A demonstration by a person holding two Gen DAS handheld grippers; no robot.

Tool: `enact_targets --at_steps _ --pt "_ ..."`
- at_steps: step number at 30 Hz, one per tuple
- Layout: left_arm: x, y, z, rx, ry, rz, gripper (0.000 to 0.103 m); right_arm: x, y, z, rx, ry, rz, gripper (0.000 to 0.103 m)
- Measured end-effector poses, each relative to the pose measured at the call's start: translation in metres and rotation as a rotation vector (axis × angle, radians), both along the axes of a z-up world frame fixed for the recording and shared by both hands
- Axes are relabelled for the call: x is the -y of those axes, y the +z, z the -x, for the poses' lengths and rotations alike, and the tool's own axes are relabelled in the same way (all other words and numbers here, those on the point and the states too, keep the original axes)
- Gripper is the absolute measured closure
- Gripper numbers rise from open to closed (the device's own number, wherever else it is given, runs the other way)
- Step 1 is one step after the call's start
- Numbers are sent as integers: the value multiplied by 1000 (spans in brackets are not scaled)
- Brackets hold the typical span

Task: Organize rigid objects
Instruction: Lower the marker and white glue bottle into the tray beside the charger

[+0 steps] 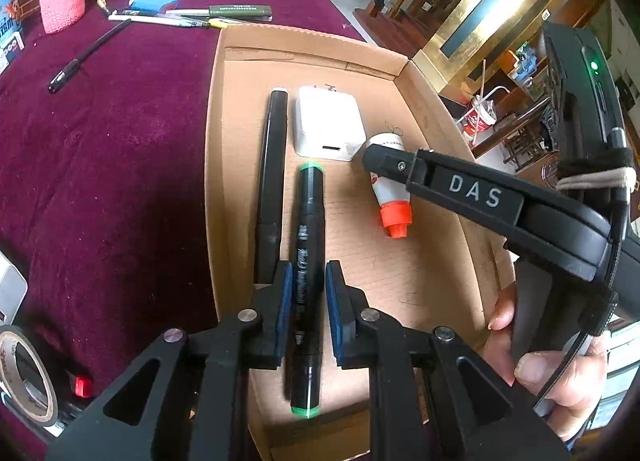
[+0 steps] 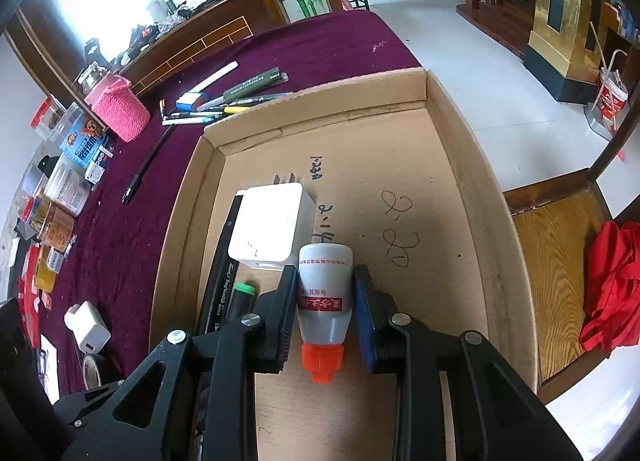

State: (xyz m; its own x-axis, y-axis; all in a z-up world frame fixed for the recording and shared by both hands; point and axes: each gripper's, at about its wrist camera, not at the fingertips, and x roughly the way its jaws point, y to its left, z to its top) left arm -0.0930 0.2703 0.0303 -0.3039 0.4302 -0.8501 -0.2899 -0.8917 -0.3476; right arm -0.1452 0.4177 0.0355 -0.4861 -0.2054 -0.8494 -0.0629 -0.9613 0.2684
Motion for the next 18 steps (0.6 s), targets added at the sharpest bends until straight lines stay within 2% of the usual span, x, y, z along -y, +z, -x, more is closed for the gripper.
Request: enact_targets --at_steps 11,18 --pt "6 10 -5 -10 7 -12 89 -3 9 -2 -36 -16 21 78" --pt "11 27 -18 -53 -10 -11 89 1 21 -4 -98 25 90 78"
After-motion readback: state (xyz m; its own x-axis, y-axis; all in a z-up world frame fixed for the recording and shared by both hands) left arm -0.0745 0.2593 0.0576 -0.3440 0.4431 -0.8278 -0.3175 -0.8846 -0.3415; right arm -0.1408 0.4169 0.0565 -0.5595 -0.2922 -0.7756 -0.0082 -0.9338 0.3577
